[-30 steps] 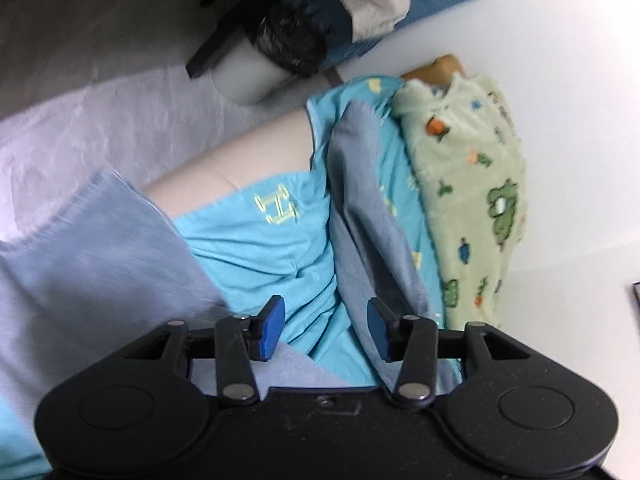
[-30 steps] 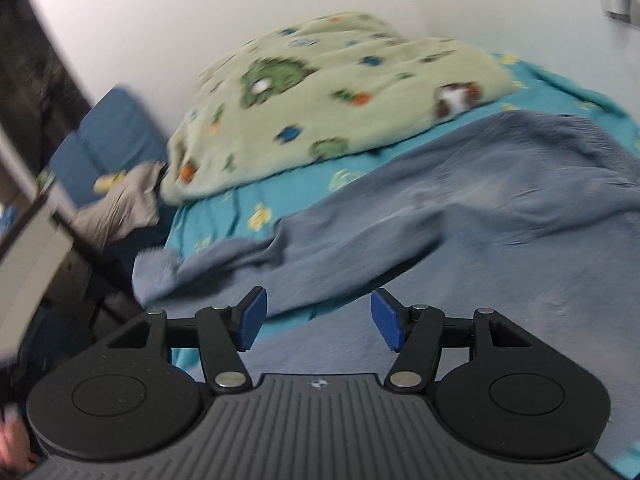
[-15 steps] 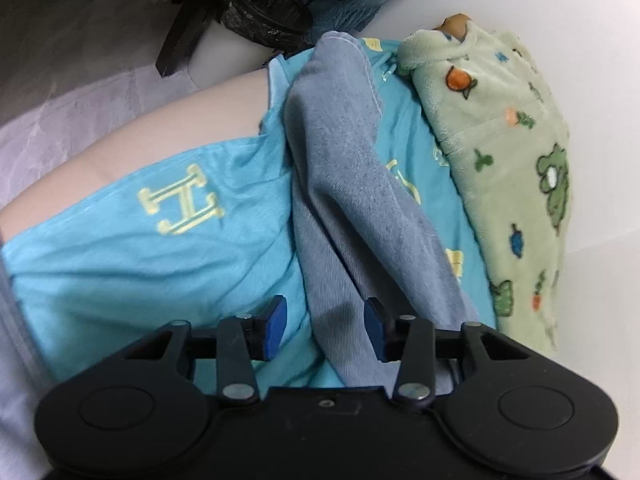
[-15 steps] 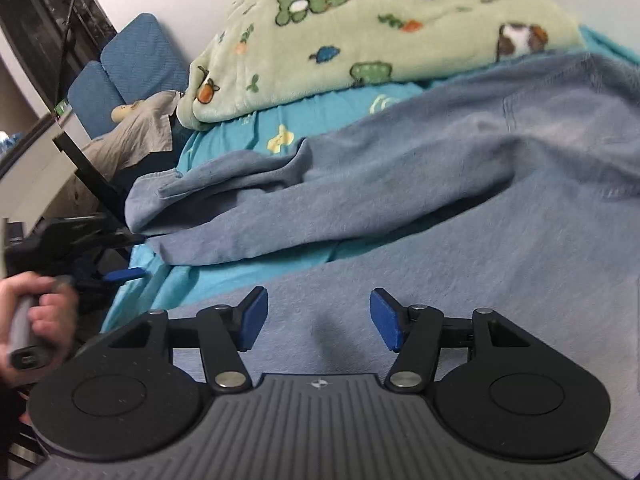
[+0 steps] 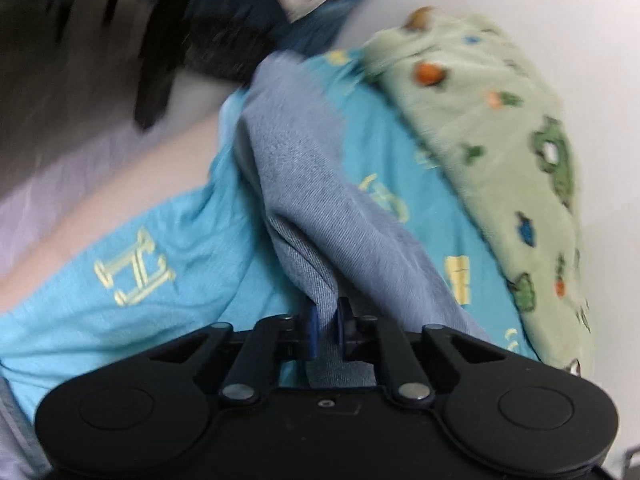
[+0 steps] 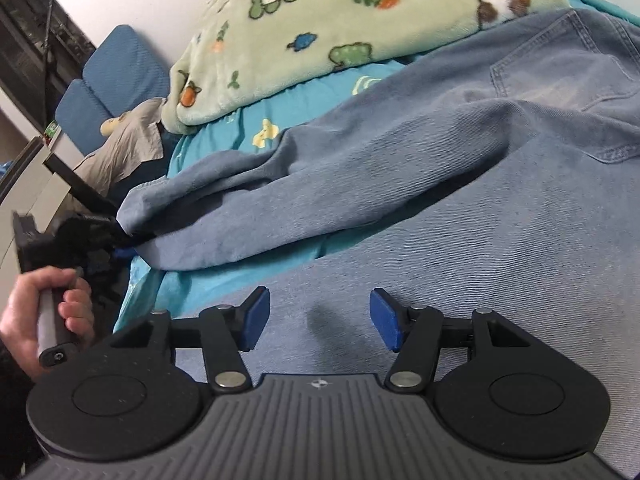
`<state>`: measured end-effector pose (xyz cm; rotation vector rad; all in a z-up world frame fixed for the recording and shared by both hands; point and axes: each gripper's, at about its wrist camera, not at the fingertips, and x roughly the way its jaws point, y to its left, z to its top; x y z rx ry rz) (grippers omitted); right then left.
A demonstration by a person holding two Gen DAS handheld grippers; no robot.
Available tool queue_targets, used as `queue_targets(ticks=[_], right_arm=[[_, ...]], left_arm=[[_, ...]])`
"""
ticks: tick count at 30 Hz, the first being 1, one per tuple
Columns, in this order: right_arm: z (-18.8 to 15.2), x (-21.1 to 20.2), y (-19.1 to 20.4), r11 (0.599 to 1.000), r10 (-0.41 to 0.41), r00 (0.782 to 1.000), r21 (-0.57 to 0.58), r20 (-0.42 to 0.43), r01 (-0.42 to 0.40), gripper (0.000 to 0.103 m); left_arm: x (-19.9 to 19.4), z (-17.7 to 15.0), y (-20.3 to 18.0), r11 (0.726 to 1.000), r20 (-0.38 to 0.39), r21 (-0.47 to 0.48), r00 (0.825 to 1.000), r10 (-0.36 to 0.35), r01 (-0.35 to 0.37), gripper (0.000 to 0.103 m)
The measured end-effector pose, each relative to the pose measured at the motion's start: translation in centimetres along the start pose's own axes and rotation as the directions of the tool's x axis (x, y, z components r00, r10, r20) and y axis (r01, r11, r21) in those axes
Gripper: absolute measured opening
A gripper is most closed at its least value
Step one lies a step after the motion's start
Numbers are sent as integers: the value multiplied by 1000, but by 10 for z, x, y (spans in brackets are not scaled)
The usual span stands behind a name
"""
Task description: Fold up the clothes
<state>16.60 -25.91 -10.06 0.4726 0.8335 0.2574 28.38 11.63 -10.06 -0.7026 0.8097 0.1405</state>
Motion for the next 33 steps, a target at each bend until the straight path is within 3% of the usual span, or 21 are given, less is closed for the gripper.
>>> queue_targets(ticks=[6,11,17,19,21,24,28,33], right_arm=[[-1,-9,9,998,25,999,-60,25,-23,59],[-4,-14,11,994,88,996,-59,27,-87,59],[-13,-13,7,968,252,968,21,1,-252,60],[-17,-8,5,956,285,958,74,-20,-283,60],[-19,0,4,945,306,951,135,-38,-299,62],[-17,13,7,895,364,931,280,-6,-348,72],[-19,55,20,776,482,876,469,-11,-421,78],[-20,94,29,694,520,854,584,-2,-422,82]], left_arm=[[-81,-11,-28,992,98,108,992,-83,72,6],[-123,-35,-26,989,96,78,986,-135,128,6],[-110,-62,24,980,25,-49,981,-192,193,6],[-103,-64,39,966,7,-134,975,-223,222,6],[-103,-63,44,957,16,-147,968,-249,249,6],[-102,-62,41,956,44,-122,963,-264,268,7],[-97,-61,42,944,54,-115,951,-305,309,7],[-94,-59,47,935,53,-111,941,-334,338,8]])
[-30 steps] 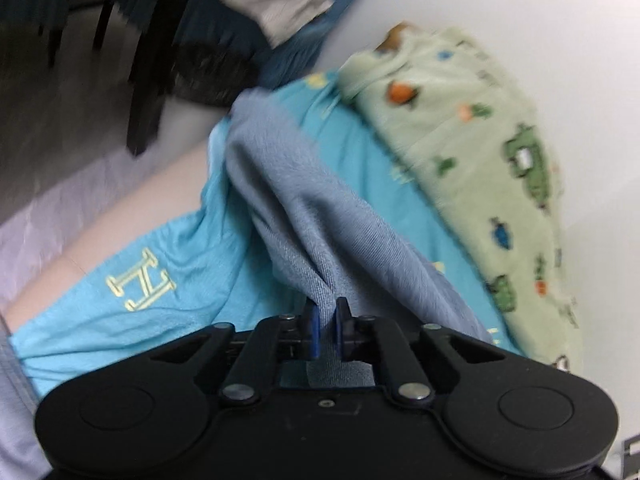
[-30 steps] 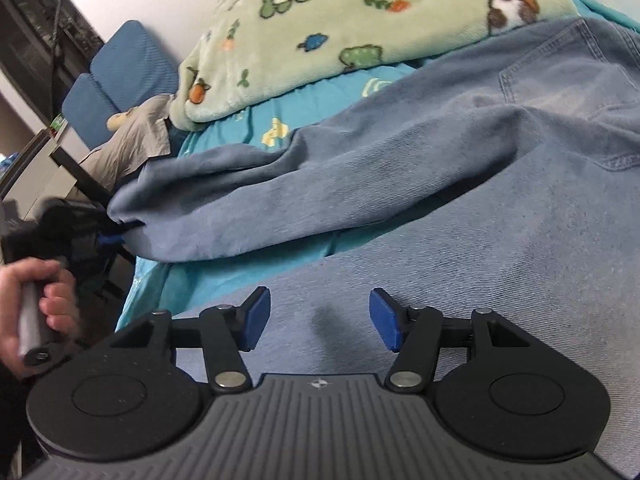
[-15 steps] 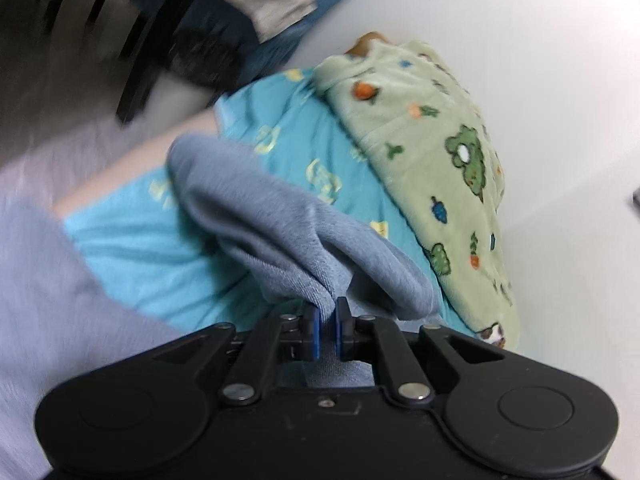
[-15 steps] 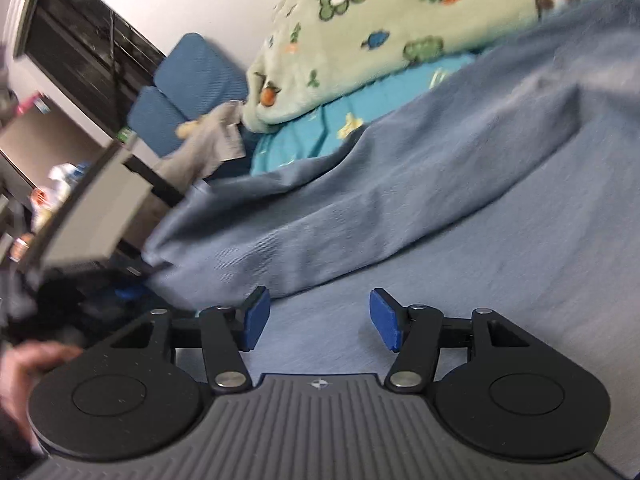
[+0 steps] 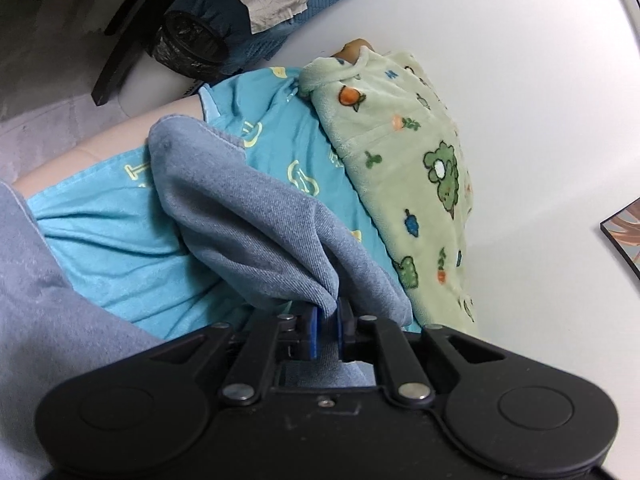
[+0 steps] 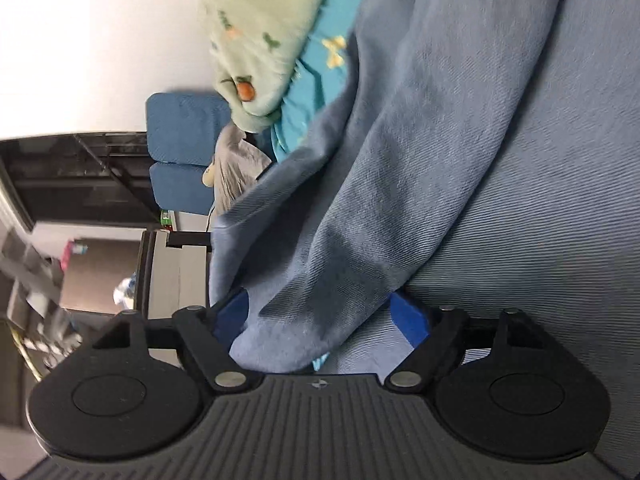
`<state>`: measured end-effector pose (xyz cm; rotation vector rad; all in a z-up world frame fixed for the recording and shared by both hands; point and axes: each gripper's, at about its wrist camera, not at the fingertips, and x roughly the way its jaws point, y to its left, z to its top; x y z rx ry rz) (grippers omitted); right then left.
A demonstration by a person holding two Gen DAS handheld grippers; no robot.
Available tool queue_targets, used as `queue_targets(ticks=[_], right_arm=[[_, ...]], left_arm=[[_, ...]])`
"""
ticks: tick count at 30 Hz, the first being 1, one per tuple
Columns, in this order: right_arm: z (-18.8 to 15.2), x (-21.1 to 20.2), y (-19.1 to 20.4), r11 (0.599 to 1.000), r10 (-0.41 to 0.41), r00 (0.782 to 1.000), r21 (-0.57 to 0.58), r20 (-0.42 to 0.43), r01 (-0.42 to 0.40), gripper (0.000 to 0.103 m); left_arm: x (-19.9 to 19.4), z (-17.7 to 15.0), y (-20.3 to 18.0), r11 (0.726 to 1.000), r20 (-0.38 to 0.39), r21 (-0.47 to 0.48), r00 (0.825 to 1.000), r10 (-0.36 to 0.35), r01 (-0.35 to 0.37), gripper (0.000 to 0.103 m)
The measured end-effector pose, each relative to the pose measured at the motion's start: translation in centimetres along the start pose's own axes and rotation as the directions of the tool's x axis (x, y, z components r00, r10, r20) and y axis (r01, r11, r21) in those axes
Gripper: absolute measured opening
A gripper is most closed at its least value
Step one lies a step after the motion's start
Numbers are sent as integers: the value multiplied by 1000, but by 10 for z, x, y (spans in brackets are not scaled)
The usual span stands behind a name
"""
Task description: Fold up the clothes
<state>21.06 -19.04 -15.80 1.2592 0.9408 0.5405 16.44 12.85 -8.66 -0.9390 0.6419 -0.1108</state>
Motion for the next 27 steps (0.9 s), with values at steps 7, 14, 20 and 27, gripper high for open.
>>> queue_targets(ticks=[7,14,20,27], right_arm=[[12,-1,-1,1000,-2,999,1,38,2,16],[31,-18,23,997,57,988,-58,145,-49,7],[50,-40,16,998,58,960,-23,276,-53,7],[60,-56,5,998,34,946,32,323,-47,7]], left_arm=[[12,-2,-1,998,-34,46,999,-29,31,15],[12,-7,11,989,-76,-83,988,-133,127,49],[4,-7,40,955,-35,-265,989,-146,132,56],[13,-3,63,939,-34,-343,999,-29,16,51]])
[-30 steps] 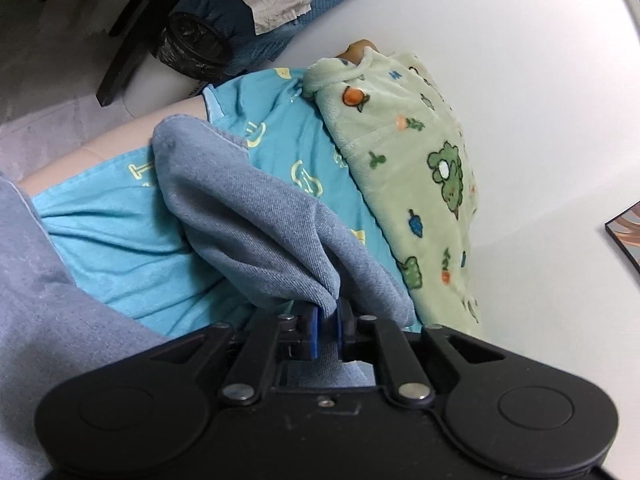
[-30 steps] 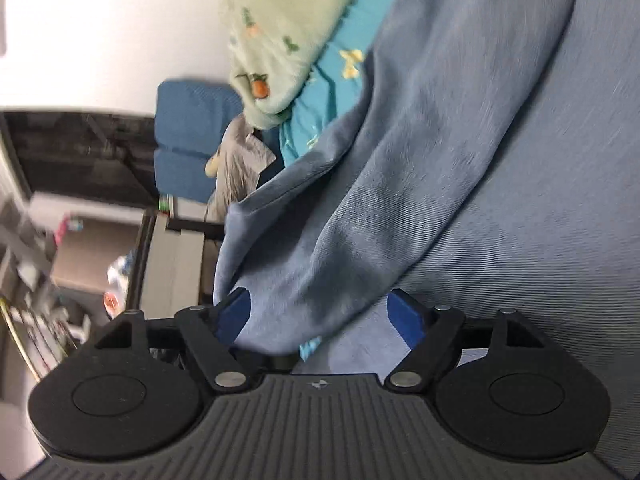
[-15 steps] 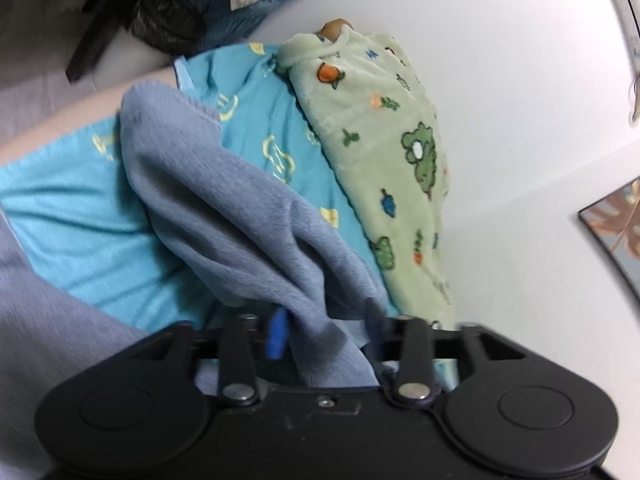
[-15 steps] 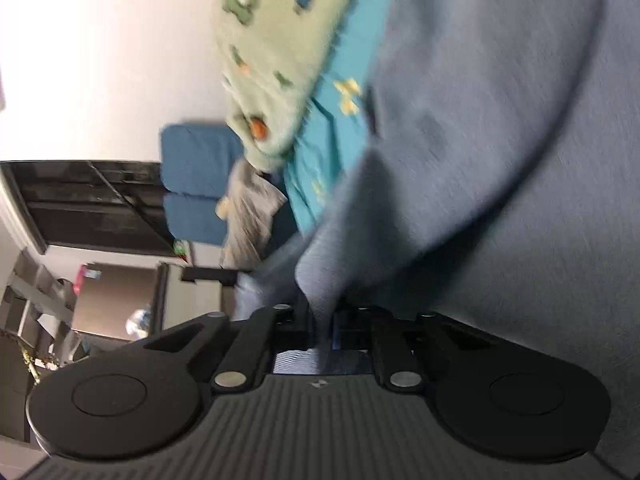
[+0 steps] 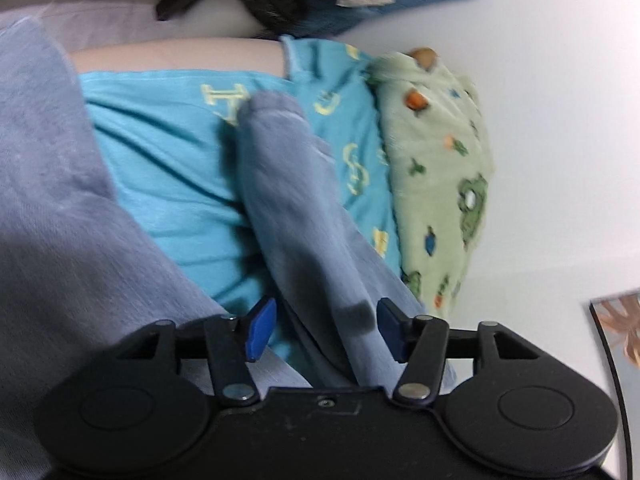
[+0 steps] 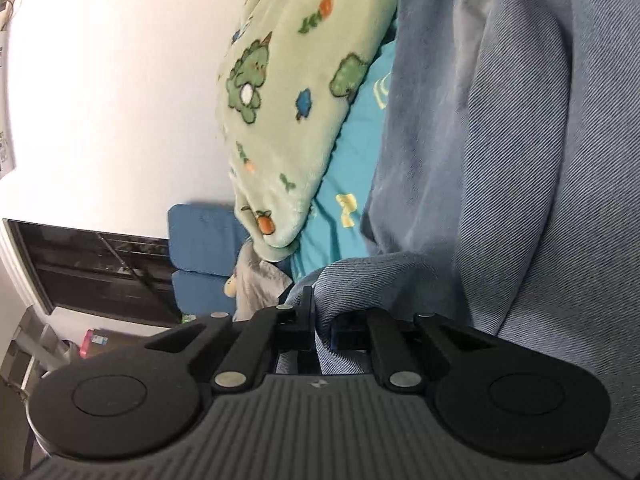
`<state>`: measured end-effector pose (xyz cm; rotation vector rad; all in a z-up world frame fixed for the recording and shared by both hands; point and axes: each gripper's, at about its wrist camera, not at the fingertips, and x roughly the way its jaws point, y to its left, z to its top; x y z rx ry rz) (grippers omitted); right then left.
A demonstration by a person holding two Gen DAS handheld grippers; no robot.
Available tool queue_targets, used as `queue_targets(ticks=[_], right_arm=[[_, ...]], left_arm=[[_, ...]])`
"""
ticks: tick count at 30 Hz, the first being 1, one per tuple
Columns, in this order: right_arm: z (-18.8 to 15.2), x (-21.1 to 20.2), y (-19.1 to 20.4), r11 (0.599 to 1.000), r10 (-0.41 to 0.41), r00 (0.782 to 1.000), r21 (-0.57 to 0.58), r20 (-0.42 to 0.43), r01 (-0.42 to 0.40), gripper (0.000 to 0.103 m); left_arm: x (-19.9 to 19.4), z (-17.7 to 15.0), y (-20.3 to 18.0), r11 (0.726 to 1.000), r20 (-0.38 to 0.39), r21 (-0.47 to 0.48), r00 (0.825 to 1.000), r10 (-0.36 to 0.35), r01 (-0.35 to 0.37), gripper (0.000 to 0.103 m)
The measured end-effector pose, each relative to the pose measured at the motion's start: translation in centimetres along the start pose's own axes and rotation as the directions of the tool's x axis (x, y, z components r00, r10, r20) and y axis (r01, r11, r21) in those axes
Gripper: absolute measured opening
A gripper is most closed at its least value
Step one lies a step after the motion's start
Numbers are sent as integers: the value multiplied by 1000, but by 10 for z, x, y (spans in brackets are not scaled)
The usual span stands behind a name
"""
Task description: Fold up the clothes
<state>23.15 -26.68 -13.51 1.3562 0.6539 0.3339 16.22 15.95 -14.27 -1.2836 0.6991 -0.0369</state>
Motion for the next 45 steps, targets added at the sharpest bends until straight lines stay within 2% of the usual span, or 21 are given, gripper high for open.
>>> queue_targets(ticks=[4,10,11,13,14,15,17,18,21,23,26,29,30,32,36,37,38,40,42,44,45], right_arm=[[4,-4,-9,1000,-9,1000,26,28,8,7],[1,-12,-15,1000,6,1000,29,9,-6,7],[-1,-12,-14,1000,6,1000,18,4,-6,7],[-4,-10,-10,1000,9,1000,-7,-12,-9,7],[-6,-9,-8,1000,11,1000,-20,-20,-11,8],[-7,-8,-7,999,17,999,-40,-27,-19,8],[-10,-6,-6,998,26,999,-59,-48,-29,8],[-12,-5,-7,998,28,998,-60,-61,-32,8],[-20,0,-7,997,27,995,-68,-101,-34,8],[-32,5,-6,996,27,988,-77,-149,-39,8],[-60,19,-4,994,7,971,-101,-241,-32,8],[-91,38,-3,986,-57,946,-167,-320,3,11],[-99,43,-7,984,-79,937,-178,-340,19,11],[-105,47,-17,983,-107,930,-180,-352,45,11],[-102,43,-28,979,-124,925,-194,-358,56,7],[-101,41,-27,980,-123,925,-192,-359,56,8],[-100,40,-26,978,-124,925,-201,-359,54,10],[-99,37,-23,975,-120,928,-219,-352,43,11],[-98,34,-20,971,-110,934,-237,-339,28,10],[-100,34,-16,972,-85,940,-235,-332,5,10],[-99,34,-12,969,-78,943,-245,-324,-4,9]], left_arm=[[0,10,7,999,41,-39,999,14,-12,48],[9,24,-2,999,92,31,995,41,-44,42],[13,27,-4,997,99,57,994,48,-53,39],[16,34,-3,996,126,77,991,42,-52,24],[18,37,-2,996,119,76,992,38,-48,12],[17,39,-4,996,113,79,993,34,-43,5],[13,43,-7,996,104,86,994,22,-31,3],[8,44,-13,995,127,102,992,-4,-9,3],[-16,48,-34,982,229,184,971,-71,29,3],[-34,54,-41,978,294,191,947,-132,77,3],[-56,66,-49,973,381,210,908,-173,98,3],[-66,80,-51,973,435,227,891,-132,33,3],[-64,84,-48,975,445,223,890,-102,0,3],[-56,90,-35,985,434,162,901,-25,-50,3],[-40,101,-14,987,394,60,912,116,-152,4],[-39,102,-10,986,391,43,911,130,-160,5],[-39,104,-6,986,386,25,911,143,-165,9],[-42,106,0,991,370,-27,920,131,-131,23],[-47,110,6,994,352,-52,930,104,-92,43],[-52,109,10,993,336,-75,936,106,-86,54],[-54,108,13,991,328,-102,938,113,-84,55]])
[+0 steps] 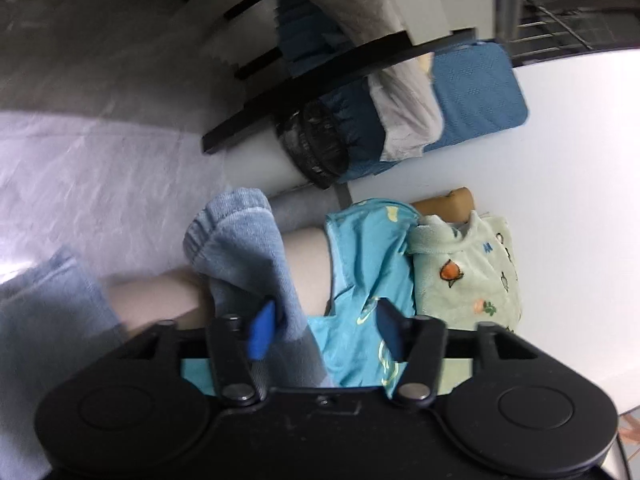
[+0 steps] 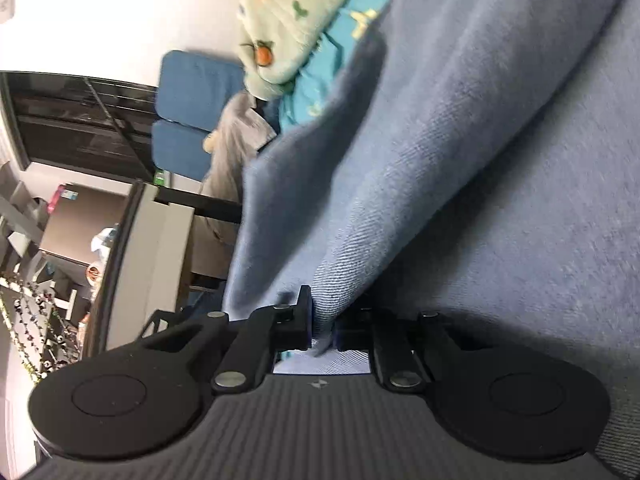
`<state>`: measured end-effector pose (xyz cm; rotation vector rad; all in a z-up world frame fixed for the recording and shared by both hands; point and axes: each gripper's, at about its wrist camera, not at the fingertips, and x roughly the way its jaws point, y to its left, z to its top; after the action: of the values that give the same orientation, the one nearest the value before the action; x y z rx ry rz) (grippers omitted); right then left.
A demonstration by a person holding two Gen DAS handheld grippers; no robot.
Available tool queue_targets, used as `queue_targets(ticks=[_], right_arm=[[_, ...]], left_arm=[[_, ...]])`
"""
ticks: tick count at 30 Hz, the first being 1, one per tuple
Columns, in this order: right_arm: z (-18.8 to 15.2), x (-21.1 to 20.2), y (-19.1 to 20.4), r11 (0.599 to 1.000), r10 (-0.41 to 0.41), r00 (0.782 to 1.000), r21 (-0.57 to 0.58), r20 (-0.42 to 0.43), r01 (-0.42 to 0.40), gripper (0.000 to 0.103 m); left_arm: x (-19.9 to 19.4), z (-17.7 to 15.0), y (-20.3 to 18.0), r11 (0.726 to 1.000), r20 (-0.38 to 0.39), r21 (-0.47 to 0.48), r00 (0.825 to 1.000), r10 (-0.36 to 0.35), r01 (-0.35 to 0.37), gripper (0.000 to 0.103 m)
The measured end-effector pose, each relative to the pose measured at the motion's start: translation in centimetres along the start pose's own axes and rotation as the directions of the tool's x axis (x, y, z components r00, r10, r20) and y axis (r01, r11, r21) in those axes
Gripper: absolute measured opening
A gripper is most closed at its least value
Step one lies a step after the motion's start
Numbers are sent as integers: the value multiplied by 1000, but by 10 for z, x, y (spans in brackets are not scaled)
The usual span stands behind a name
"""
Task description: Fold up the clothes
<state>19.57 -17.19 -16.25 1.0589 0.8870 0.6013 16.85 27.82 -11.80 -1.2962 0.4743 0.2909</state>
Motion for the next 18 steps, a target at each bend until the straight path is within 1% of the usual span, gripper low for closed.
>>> queue_targets(ticks=[2,3,4,6,8,11,13,15,17,18], right_arm=[[3,-2,6,1000,9,1000,-25,19,-8,9],[3,-3,9,999,12,999,-32,38,-11,8],[4,-3,11,999,15,998,-38,57,-13,7],[5,-5,16,999,21,995,-50,93,-16,7],[5,-4,17,998,22,995,-52,99,-17,7],[6,-2,16,999,21,995,-43,100,-17,7],[6,-1,14,999,18,995,-33,97,-15,7],[7,0,14,1000,18,995,-27,97,-16,7],[9,-5,13,1000,23,995,-23,95,-21,7],[9,-5,14,999,23,995,-26,95,-21,7]], left_arm=[[-5,-1,8,998,-9,-58,1000,10,-11,56],[-7,-2,10,998,-11,-62,999,31,-32,57],[-8,-3,9,996,-12,-55,997,76,-76,57],[-13,-5,18,983,-10,-80,986,164,-164,55],[-13,-3,30,972,-22,-147,983,181,-183,55],[-6,1,40,958,-23,-174,974,226,-226,52],[0,4,48,949,-27,-204,970,240,-240,44],[7,8,52,946,-24,-219,970,240,-240,43],[16,13,52,954,-8,-221,979,205,-202,42],[19,14,51,961,-5,-214,984,177,-174,35]])
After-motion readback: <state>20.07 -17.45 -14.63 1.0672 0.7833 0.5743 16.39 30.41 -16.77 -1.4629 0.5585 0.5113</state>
